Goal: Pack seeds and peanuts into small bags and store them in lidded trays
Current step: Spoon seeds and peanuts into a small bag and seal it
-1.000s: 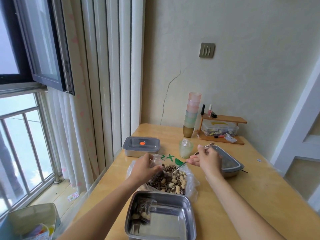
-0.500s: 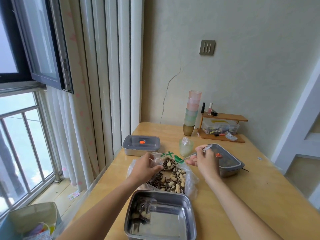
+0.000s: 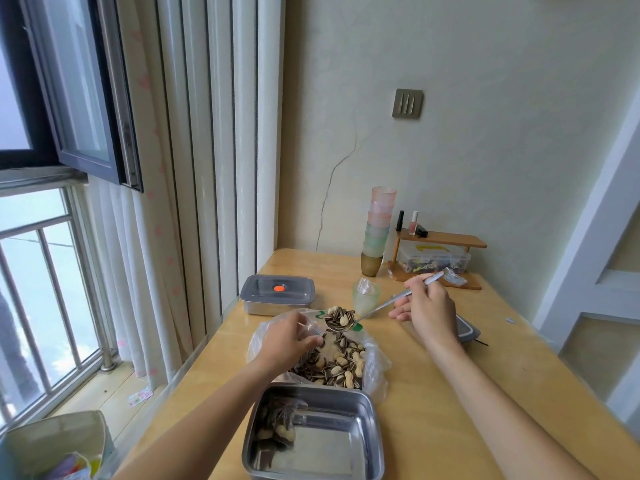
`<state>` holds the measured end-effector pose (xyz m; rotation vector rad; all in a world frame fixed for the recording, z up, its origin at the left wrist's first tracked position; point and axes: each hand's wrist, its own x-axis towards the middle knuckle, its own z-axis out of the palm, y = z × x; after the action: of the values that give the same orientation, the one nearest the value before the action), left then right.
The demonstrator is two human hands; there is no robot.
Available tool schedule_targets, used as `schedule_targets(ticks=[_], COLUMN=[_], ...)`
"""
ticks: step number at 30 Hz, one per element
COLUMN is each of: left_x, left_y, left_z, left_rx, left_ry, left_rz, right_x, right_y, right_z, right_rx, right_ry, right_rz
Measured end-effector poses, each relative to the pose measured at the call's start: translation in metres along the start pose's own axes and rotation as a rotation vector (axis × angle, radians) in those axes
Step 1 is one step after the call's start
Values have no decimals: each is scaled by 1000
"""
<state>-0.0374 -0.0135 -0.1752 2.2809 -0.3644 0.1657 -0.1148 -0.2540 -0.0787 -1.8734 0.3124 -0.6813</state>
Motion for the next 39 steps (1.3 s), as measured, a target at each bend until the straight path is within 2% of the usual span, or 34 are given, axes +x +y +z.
schedule_targets(ticks=[8,14,18,24,27,33,39], left_x=[3,4,4,1,0,-1,-3], left_y=[5,7,6,10,12,11,8], left_z=[5,4,3,2,1,0,0], left_rx=[-54,-125,-137,-213,-252,-343,-410], left_ry=[-83,-59,-22,-14,-12,-10,-1], left_rz=[-15,-56,-68,-83,-87,-77,-64], right_x=[-14,-28,-32,-35,-35,-38,-38], right_y=[-32,-50,-55,-57,-57,-60,-57], right_z=[7,14,17,18,19,20,22], right_rx=[-160,-285,-301,-292,-302,-312,-288], right_ry=[-200,-420,-379,-320,-357,-290,-347], right_rz=[-324,-628,-801,-843,-857,-979,-975])
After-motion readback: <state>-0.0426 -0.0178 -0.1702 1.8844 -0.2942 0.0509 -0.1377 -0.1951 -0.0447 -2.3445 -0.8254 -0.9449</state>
